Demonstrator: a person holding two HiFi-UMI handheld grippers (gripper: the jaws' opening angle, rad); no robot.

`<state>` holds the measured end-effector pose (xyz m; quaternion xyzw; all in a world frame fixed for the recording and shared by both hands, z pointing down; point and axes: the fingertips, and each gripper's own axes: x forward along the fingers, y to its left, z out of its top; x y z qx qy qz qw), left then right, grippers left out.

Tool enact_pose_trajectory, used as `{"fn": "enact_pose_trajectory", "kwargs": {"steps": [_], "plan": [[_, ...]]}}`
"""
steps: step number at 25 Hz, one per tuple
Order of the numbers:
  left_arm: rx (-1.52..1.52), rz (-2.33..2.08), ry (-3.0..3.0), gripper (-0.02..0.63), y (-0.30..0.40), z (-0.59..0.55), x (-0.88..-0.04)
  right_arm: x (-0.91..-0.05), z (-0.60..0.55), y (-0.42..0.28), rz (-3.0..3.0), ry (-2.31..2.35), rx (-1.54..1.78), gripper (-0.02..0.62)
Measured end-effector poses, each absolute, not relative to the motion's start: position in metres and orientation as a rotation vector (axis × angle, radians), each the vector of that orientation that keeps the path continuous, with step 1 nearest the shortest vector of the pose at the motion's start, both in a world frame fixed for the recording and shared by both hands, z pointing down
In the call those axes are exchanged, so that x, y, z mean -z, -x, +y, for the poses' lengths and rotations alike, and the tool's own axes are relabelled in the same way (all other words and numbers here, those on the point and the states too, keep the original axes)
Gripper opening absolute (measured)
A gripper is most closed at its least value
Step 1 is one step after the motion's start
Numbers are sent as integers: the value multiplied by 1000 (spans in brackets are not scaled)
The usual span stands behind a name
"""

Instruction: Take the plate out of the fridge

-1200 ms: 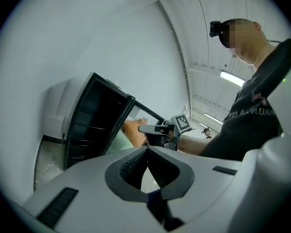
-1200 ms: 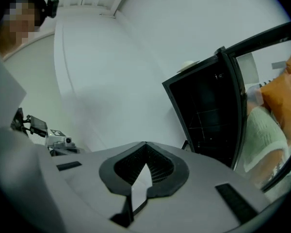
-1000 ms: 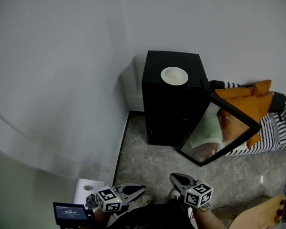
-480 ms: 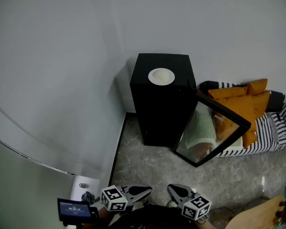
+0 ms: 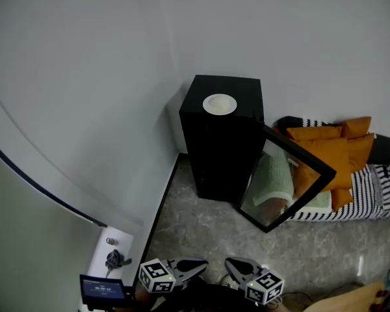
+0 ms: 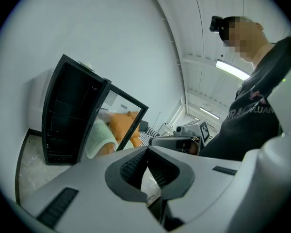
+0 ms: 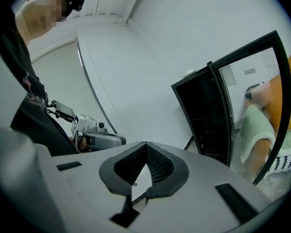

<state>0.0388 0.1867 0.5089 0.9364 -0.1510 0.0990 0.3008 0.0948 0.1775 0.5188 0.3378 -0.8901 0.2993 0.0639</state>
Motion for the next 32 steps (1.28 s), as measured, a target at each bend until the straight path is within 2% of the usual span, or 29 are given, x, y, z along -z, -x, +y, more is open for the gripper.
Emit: {"fn": "enact_pose_trajectory", "kwargs": {"steps": [13, 32], "plan": [[-216, -499, -2481, 0, -69, 231, -521, -525, 219, -122, -2712, -890, -870, 8], [-256, -488, -2520, 0, -79, 230, -514, -518, 218, -125, -2731, -882, -835, 8]]}}
